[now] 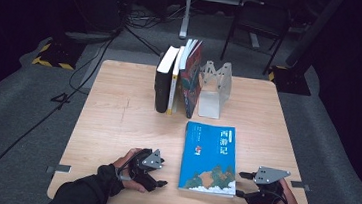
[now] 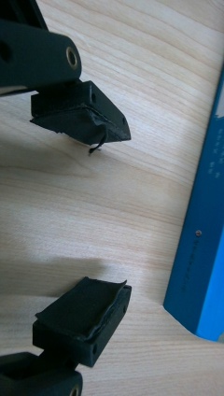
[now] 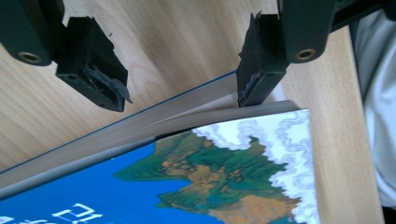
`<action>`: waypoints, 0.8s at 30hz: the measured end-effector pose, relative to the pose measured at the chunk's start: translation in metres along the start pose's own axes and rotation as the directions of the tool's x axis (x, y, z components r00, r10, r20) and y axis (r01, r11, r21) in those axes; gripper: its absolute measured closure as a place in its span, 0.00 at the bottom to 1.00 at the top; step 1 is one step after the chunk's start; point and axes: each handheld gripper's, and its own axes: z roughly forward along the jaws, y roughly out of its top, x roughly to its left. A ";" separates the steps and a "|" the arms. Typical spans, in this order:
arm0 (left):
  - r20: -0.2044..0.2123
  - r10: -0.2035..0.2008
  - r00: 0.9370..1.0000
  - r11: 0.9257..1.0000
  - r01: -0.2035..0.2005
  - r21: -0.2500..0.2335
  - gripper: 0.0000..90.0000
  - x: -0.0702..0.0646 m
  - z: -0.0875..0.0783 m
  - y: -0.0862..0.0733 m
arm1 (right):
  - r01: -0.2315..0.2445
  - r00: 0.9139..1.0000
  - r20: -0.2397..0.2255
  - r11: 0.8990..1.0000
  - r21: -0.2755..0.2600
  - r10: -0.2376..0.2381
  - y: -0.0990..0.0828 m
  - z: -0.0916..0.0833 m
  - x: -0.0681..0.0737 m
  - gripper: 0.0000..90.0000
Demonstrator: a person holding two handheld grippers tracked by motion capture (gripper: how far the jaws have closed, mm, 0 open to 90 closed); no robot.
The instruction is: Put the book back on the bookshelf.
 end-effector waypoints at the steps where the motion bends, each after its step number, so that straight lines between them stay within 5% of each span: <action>1: 0.011 0.006 1.000 1.000 -0.006 -0.010 0.25 -0.002 0.000 0.002 | -0.001 1.000 0.007 1.000 -0.008 0.001 0.001 0.000 0.000 0.38; 5: 0.040 0.008 0.999 0.999 -0.006 -0.038 0.22 -0.009 0.001 0.011 | 0.011 1.000 0.026 0.999 -0.042 -0.010 0.007 -0.002 0.003 0.37; 15: 0.037 0.028 0.999 0.994 -0.024 -0.106 0.22 -0.028 0.004 0.039 | 0.018 0.997 0.072 0.993 -0.119 -0.010 0.020 -0.005 0.005 0.36; 24: 0.062 0.079 0.995 0.991 -0.072 -0.109 0.26 -0.061 0.036 0.085 | 0.040 0.995 0.097 0.986 -0.163 -0.024 0.039 -0.007 0.005 0.34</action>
